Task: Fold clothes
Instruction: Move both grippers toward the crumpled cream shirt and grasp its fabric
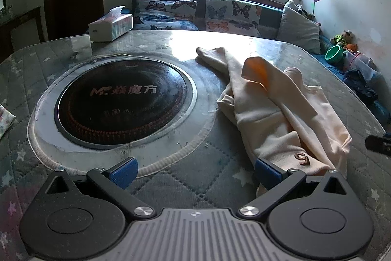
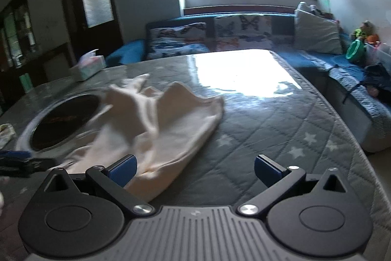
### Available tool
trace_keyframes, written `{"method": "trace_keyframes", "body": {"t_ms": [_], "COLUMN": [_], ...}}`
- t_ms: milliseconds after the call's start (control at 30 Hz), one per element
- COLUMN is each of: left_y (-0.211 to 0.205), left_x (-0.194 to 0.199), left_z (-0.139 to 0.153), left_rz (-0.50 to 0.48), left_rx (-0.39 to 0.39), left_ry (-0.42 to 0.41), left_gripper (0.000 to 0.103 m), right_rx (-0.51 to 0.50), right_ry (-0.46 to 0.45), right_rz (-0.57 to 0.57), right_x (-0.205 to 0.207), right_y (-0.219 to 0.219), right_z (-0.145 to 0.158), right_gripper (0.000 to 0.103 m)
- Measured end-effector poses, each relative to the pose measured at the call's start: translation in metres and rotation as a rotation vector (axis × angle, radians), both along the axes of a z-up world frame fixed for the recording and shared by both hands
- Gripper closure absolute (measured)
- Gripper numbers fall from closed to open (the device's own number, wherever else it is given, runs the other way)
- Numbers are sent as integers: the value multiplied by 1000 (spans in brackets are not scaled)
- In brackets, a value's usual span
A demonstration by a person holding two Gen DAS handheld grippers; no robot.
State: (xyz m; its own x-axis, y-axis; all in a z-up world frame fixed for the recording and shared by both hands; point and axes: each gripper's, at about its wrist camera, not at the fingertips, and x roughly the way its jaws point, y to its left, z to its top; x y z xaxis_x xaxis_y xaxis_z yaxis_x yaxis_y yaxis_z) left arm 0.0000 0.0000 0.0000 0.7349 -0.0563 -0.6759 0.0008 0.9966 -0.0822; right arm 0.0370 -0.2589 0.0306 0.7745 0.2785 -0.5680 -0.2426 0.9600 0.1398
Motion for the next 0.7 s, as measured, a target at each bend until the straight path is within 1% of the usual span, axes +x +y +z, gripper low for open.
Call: {"method": "trace_keyframes", "body": {"t_ms": [200,333,500,533,600,633,700], "left_y": [-1,-4,-2,-1,-1,-1,-1], "left_x": [-5,-13,-13,-12,-11,-9,-6], "left_z": [1,4,6,7,8,8,9], "left_rz": [11,9,15,15,9,6,-1], "left_rx": [-21,-14,-14,-15,-16,-16,-20], "left_ry": [4,-19,-35,-39,-45,-44,-42], "left_gripper": [0,0,1,2,9,11,18], "right_rx": [-79,-123,-50,-31,-22,-15,-9], "right_ry": [-29,-46,-16,-6,6,8,-1], "right_rz": [-9,-10,38,58,80,98,123], "right_x": [-11,-19,-32,-31,-26,-24,-23], "right_y": [29,45,70,62,59,53,49], "right_z": [0,1,9,13,8,5,6], "right_gripper": [0,0,0,0,0,0,0]}}
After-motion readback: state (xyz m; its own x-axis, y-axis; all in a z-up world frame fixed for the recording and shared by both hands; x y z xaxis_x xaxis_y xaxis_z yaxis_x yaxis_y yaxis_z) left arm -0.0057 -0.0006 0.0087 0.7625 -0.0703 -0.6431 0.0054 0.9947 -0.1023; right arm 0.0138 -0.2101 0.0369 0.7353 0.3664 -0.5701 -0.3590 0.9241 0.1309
